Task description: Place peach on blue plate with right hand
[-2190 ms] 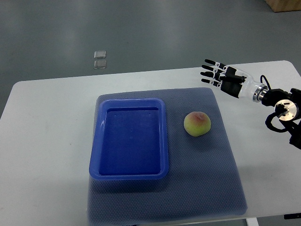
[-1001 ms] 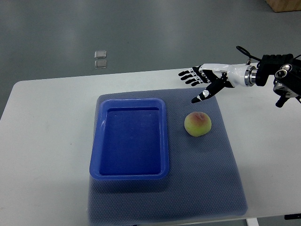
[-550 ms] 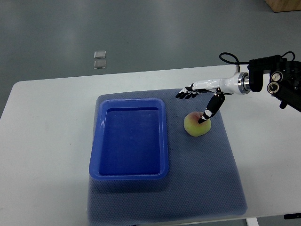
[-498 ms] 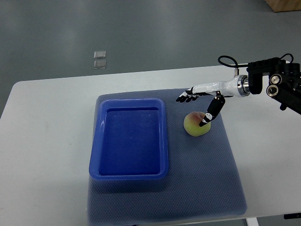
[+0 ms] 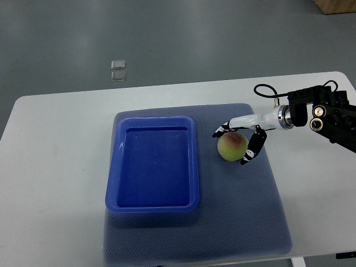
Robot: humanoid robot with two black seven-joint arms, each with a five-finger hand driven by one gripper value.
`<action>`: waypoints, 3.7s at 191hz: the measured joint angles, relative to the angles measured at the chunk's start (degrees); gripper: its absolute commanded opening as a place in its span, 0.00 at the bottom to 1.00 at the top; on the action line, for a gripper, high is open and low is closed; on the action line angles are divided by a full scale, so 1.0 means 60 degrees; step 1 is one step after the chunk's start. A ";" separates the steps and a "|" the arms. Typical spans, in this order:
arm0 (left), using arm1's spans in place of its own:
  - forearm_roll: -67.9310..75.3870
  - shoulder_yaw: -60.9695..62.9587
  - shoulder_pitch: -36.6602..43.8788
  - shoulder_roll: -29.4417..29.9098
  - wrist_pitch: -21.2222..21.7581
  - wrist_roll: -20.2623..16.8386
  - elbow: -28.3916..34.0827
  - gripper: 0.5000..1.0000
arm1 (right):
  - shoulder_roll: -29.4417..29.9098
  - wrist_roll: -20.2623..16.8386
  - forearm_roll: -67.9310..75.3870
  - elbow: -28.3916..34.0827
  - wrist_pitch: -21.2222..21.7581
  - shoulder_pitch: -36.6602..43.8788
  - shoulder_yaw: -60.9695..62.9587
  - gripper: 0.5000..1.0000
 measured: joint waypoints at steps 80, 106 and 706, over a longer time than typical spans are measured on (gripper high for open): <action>0.0000 0.0006 0.0000 0.0000 0.0000 0.0000 0.0000 1.00 | 0.0064 -0.0002 -0.0147 -0.0269 -0.1250 -0.0295 -0.0280 0.63; 0.0000 0.0003 0.0000 0.0000 0.0000 -0.0001 0.0000 1.00 | 0.0064 -0.0001 -0.0144 -0.0274 -0.1532 -0.0303 -0.0339 0.38; 0.0000 0.0005 -0.0001 0.0000 0.0001 -0.0002 0.0000 1.00 | 0.2165 0.0927 1.2549 -0.2703 -0.1107 -0.1799 0.1627 0.85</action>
